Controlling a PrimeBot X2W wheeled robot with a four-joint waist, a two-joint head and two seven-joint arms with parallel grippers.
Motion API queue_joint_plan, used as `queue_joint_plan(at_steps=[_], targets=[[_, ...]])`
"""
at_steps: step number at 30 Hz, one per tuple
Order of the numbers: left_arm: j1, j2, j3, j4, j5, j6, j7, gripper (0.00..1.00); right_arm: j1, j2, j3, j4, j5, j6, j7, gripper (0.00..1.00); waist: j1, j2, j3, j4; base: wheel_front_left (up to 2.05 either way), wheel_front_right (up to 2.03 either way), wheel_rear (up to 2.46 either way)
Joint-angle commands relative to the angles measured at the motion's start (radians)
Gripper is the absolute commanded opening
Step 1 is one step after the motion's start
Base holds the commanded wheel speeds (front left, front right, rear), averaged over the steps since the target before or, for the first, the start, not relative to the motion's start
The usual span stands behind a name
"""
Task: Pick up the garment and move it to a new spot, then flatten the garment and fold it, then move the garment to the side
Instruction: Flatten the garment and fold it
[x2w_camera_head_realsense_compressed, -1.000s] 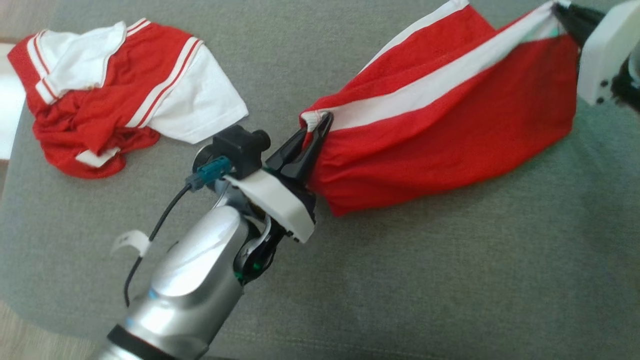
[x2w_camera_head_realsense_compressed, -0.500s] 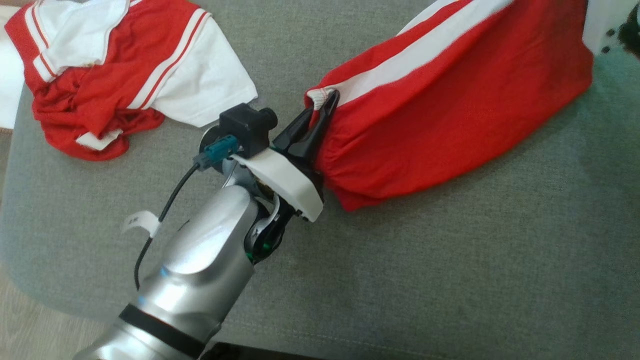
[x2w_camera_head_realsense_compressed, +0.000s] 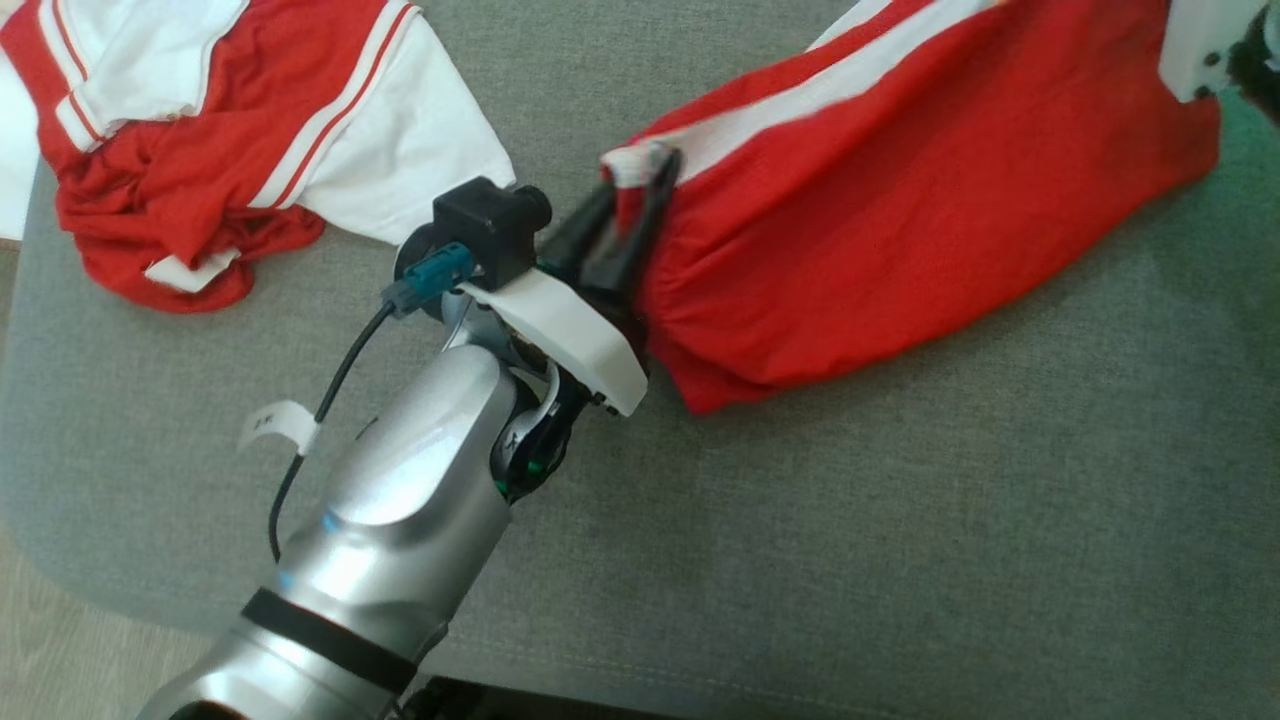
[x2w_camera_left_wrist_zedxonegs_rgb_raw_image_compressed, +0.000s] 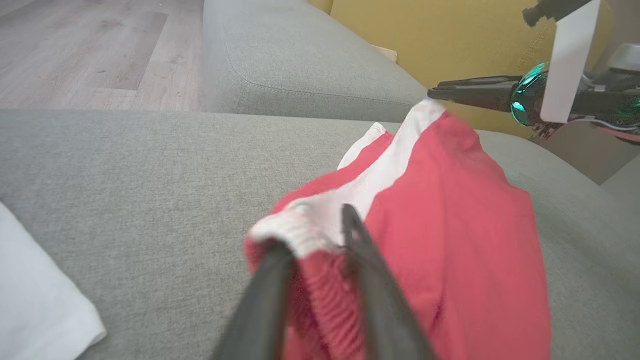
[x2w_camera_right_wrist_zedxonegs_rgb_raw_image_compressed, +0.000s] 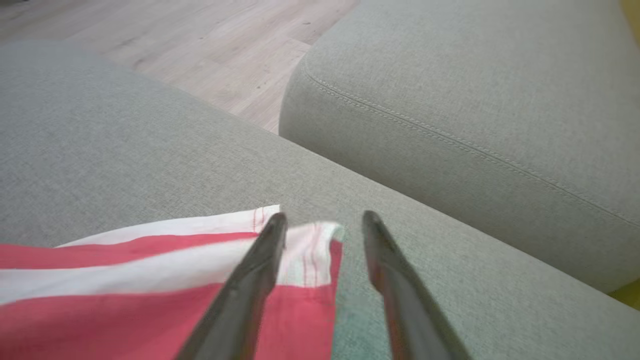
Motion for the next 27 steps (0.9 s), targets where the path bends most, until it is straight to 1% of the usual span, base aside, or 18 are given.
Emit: queue_joint_plan(at_steps=[1,4,13,16,19,24,27], targets=[[-0.029,0.014,0.039,-0.021,0.007,-0.001,-0.012,1.00,-0.027,0.011,0.005,-0.015,0.000,0.008,-0.020,1.00,0.0000,0.0000,-0.001,-0.003,0.00,0.00,0.00],[-0.022,0.013,0.048,-0.011,0.016,0.000,-0.012,1.00,-0.025,0.020,0.016,0.011,0.010,0.008,-0.054,1.00,0.0000,0.0000,-0.020,-0.011,0.00,0.00,0.00],[0.023,0.021,0.121,-0.016,0.043,0.014,-0.012,1.00,0.002,0.008,0.037,0.043,0.063,0.008,-0.124,1.00,0.0000,0.0000,-0.118,-0.050,0.00,0.00,0.00],[0.046,0.024,0.149,-0.027,0.047,0.018,-0.012,1.00,0.031,0.001,0.014,0.044,0.103,0.008,-0.168,1.00,0.0000,0.0000,-0.164,-0.064,0.00,0.00,0.00],[0.070,0.029,0.179,-0.049,0.055,0.028,-0.012,1.00,0.065,0.008,-0.019,0.042,0.137,0.008,-0.227,1.00,0.0000,0.0000,-0.209,-0.082,0.00,0.00,0.00],[0.123,0.033,0.254,-0.123,0.064,0.056,-0.012,1.00,0.141,0.038,-0.061,0.009,0.161,0.008,-0.349,1.00,0.0000,0.0000,-0.281,-0.117,0.00,0.00,0.00],[0.167,0.032,0.304,-0.185,0.080,0.076,-0.012,1.00,0.201,0.067,-0.119,-0.003,0.183,0.008,-0.426,1.00,0.0000,0.0000,-0.324,-0.139,0.00,0.00,0.00]])
